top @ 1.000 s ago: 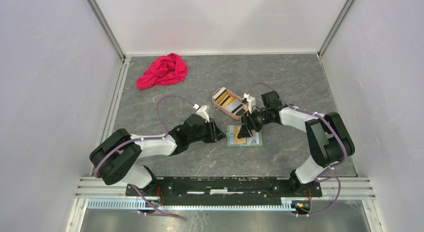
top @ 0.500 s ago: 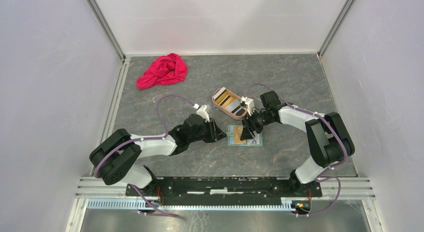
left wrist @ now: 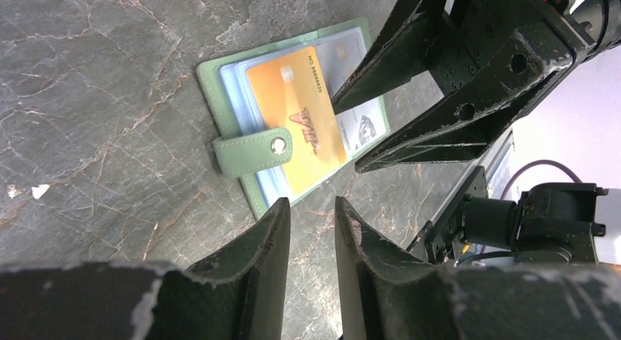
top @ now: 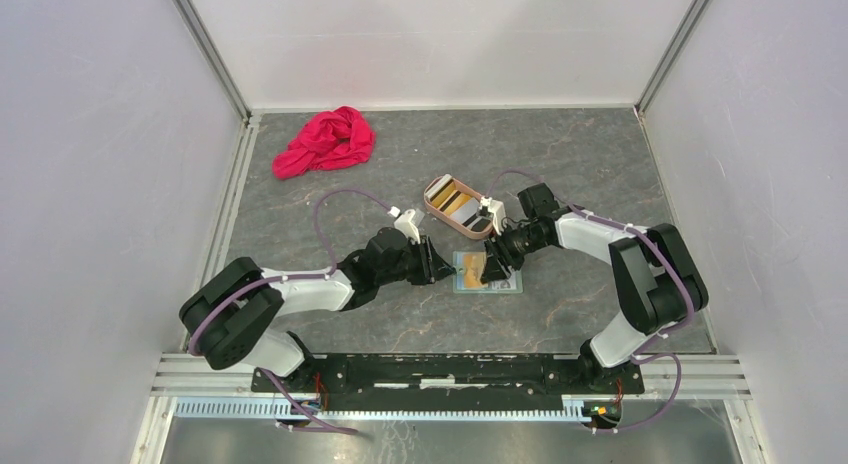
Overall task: Put the credit cards into the card holder
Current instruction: Insert the credit card into the card holder.
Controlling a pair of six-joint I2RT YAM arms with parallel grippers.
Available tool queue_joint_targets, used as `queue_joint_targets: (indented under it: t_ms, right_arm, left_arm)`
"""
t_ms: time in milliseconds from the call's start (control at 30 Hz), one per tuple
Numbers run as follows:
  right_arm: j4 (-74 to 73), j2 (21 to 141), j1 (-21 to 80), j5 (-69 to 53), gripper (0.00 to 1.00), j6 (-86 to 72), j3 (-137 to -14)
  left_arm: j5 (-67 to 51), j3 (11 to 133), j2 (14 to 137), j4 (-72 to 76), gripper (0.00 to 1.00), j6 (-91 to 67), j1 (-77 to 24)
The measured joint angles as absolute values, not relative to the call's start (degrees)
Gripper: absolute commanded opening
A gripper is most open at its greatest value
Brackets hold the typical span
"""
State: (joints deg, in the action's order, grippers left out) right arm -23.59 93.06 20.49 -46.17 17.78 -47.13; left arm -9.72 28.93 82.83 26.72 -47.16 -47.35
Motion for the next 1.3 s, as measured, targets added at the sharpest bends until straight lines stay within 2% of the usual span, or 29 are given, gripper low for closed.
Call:
queue_joint_targets:
  t_ms: [300, 500, 633, 700, 800, 900, 1100, 1300]
  right_arm:
    - [-23.68, 96.4, 20.88, -49.41, 0.51, 17.26, -47.55]
    - [-24.84, 95.79, 19.86, -49.28, 0.54, 18.28, -48.05]
    - [-25.34, 93.58, 18.13, -49.25, 0.51, 19.88, -48.1]
    - [-25.47, 92.97, 17.47, -49.23, 0.43, 20.88, -48.31]
    - [-25.36, 92.71, 17.3, -49.01, 0.14, 21.63, -48.34]
    - [-25.41, 92.71, 17.28, -48.73, 0.02, 21.98, -48.34]
    - [-25.02, 92.71, 15.84, -47.97, 0.0, 21.23, -48.38]
    - [-23.44, 92.86, 14.68, -47.86, 0.0, 19.77, -48.36]
  left_arm:
    - [-12.84, 27.64, 84.2, 32.73, 0.37, -48.4, -47.33]
    - [-14.22, 26.17, 84.88, 37.04, 0.38, -50.39, -47.33]
    - [-14.46, 26.2, 85.17, 39.18, 0.37, -51.0, -47.33]
    - [-14.98, 26.26, 85.8, 40.01, 0.37, -51.22, -47.33]
    - [-15.66, 26.37, 87.44, 41.6, 0.37, -51.99, -47.33]
    - [-16.86, 26.65, 90.02, 44.51, 0.36, -53.23, -47.46]
    - [-17.1, 29.89, 96.86, 47.09, 0.34, -55.7, -50.13]
    - [-14.15, 34.15, 98.63, 40.25, 0.37, -55.88, -52.27]
